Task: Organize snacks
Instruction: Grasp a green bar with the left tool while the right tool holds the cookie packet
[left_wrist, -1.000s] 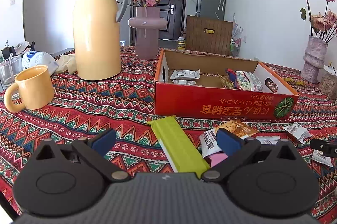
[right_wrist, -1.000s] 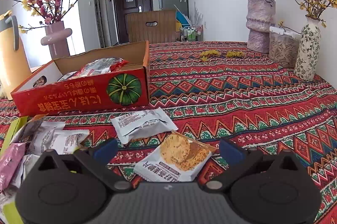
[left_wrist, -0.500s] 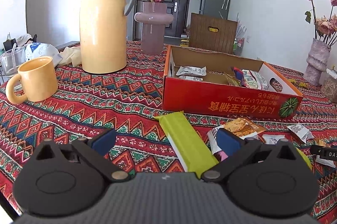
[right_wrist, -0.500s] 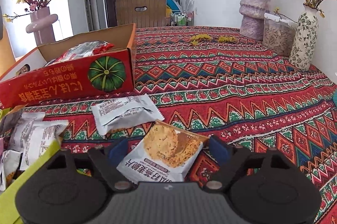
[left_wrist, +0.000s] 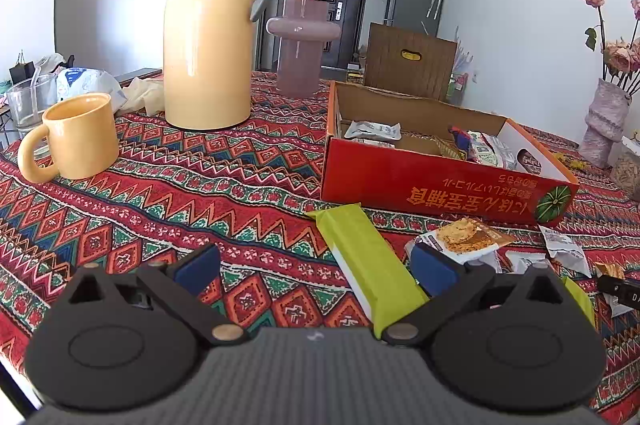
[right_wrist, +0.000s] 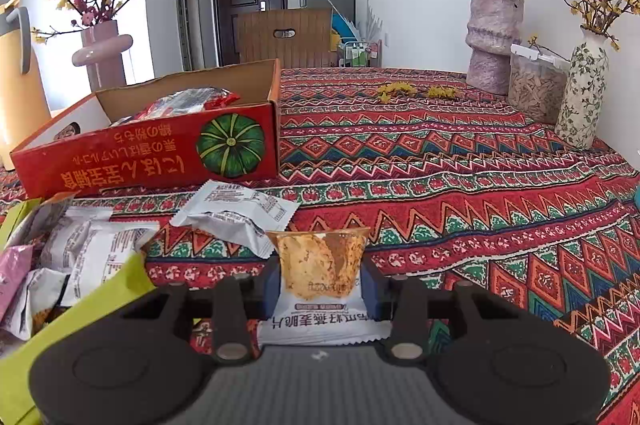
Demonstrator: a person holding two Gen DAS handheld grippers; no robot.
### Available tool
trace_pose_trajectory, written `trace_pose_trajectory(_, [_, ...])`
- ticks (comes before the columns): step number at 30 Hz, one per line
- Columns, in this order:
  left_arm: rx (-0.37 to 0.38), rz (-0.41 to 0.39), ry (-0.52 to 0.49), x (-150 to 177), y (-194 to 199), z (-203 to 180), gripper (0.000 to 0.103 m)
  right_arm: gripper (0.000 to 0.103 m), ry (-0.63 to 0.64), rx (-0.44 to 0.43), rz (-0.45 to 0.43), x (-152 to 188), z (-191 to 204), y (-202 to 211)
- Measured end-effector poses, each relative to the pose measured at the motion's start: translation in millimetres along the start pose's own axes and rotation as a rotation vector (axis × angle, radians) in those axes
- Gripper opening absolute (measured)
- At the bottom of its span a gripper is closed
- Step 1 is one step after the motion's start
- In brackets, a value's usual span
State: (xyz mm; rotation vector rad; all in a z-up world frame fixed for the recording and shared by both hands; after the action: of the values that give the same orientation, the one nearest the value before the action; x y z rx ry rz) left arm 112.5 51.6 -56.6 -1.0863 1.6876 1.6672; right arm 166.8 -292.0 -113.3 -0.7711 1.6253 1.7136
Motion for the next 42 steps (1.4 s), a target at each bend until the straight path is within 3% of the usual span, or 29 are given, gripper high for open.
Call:
trace_pose_trajectory(12, [-0.009, 0.026, -0.011, 3, -8, -4, 0.103, 0.04, -0.041, -0.089, -0.146, -18, 15, 15])
trace_pose_trajectory(42, [-0.051, 0.13, -0.014, 5, -42, -14, 0.103, 0.04, -0.044, -0.176, -0.169, -6, 21, 7])
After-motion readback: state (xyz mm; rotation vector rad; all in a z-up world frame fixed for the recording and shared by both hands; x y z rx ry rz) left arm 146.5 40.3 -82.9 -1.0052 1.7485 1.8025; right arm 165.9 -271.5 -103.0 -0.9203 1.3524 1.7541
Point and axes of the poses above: each gripper's, at about its wrist camera, not at the fingertips, and y roughly against the way its jaws point, z to its left, x to its underside, the point moved 4 cm from there along -y, roughly the way its jaws point, and after that the axes turned 2 degrees about z, right-handed, at the moved point
